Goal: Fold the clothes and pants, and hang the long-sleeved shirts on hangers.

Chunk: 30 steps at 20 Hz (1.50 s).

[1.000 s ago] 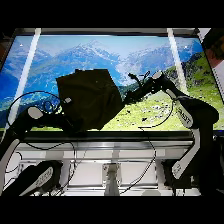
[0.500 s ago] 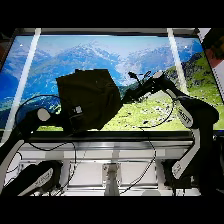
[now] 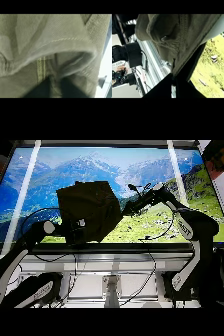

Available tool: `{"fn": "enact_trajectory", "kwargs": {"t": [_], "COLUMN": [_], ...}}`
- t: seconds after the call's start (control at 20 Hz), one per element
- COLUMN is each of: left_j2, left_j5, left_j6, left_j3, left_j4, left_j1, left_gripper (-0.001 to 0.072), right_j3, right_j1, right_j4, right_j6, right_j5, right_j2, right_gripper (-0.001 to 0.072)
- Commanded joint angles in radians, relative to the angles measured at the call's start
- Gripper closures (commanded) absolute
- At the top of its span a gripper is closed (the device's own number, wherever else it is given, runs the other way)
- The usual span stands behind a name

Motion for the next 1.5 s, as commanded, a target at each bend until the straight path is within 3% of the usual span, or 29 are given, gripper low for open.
{"fn": "enact_trajectory", "kwargs": {"t": [0.0,0.1,0.15,0.2,0.3,0.45,0.55,0.7,0.9,1.1,1.2,1.3,1.45], "left_j2": [0.0,0.051,0.09,0.136,0.247,0.371,0.376,0.259,-0.051,-0.338,-0.386,-0.393,-0.397], "left_j5": [0.011,0.012,0.018,0.035,0.138,0.389,0.546,0.665,0.551,0.295,0.252,0.134,-0.117], "left_j6": [-0.002,-0.019,-0.068,-0.147,-0.388,-0.627,-0.705,-0.709,-0.709,-0.709,-0.708,-0.71,-0.827], "left_j3": [0.013,0.05,0.079,0.11,0.162,0.168,0.169,0.224,0.558,0.982,1.044,1.043,1.002], "left_j4": [-0.055,-0.132,-0.191,-0.243,-0.313,-0.323,-0.381,-0.621,-0.636,-0.635,-0.631,-0.518,-0.349], "left_j1": [-0.002,-0.002,-0.001,0.001,0.013,0.046,0.047,0.027,-0.002,-0.006,-0.013,-0.014,-0.021], "left_gripper": [0.0696,0.0695,0.0696,0.0696,0.0697,0.0698,0.0698,0.07,0.07,0.0698,0.0699,0.07,0.07], "right_j3": [0.001,0.001,0.001,0.001,0.001,0.001,0.004,0.105,0.404,0.669,0.63,0.581,0.518], "right_j1": [-0.002,-0.012,-0.024,-0.04,-0.08,-0.137,-0.151,-0.142,-0.145,-0.193,-0.233,-0.284,-0.319], "right_j4": [0.003,0.041,0.078,0.123,0.224,0.445,0.597,0.69,0.645,0.368,0.264,0.116,-0.174], "right_j6": [0.013,0.016,0.017,0.019,0.027,0.026,0.026,0.026,0.035,0.211,0.287,0.357,0.394], "right_j5": [0.0,-0.003,-0.007,-0.013,-0.023,-0.027,-0.076,-0.222,-0.425,-0.49,-0.417,-0.231,0.111], "right_j2": [0.0,0.0,0.0,0.0,0.0,0.006,0.019,0.023,0.023,0.034,0.062,0.068,0.068], "right_gripper": [0.069,0.0691,0.0691,0.0691,0.0692,0.0692,0.0692,0.0692,0.0693,0.0693,0.0693,0.0692,0.0692]}}
